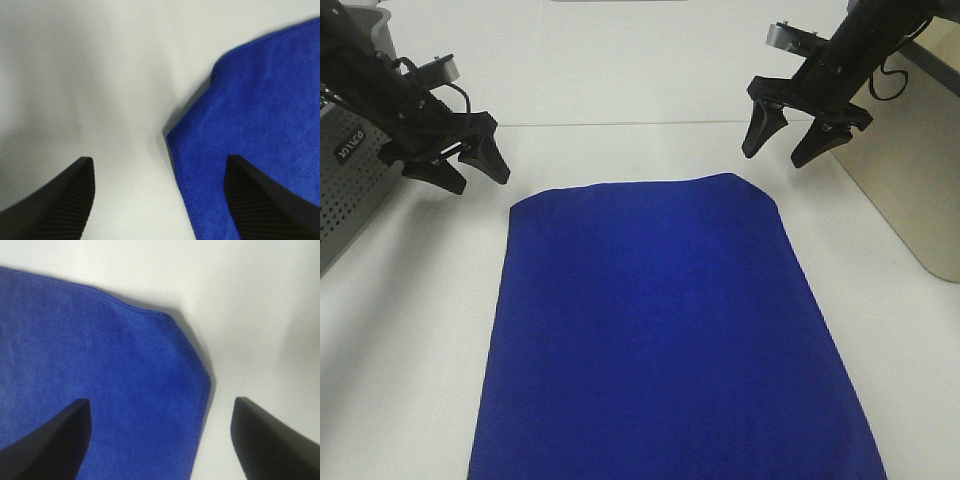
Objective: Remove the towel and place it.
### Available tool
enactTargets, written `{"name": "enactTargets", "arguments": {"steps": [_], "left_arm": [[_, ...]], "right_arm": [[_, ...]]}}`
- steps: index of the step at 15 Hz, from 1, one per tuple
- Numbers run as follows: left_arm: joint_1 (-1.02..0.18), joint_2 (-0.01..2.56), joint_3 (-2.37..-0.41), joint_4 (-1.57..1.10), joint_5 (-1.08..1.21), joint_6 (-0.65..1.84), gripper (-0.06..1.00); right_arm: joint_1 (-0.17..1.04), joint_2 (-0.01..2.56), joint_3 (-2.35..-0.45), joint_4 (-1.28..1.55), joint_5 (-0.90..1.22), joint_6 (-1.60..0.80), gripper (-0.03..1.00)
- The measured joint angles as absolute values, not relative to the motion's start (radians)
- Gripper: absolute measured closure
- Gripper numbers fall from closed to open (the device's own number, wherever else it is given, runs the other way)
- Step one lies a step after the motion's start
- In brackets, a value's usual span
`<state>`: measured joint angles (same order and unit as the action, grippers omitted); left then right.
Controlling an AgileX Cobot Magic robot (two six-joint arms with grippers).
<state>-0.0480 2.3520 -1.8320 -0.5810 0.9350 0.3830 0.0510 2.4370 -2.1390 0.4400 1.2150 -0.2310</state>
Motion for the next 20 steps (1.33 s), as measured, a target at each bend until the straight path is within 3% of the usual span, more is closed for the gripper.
{"name": "enactTargets", "arguments": {"steps": [20], "left_arm": [[-0.121, 2.454, -1.905, -0.557, 0.91, 0.345, 0.26]], "right_arm": [[0.048, 2.553, -2.16, 0.363, 1.15, -0.227, 0.21]]}}
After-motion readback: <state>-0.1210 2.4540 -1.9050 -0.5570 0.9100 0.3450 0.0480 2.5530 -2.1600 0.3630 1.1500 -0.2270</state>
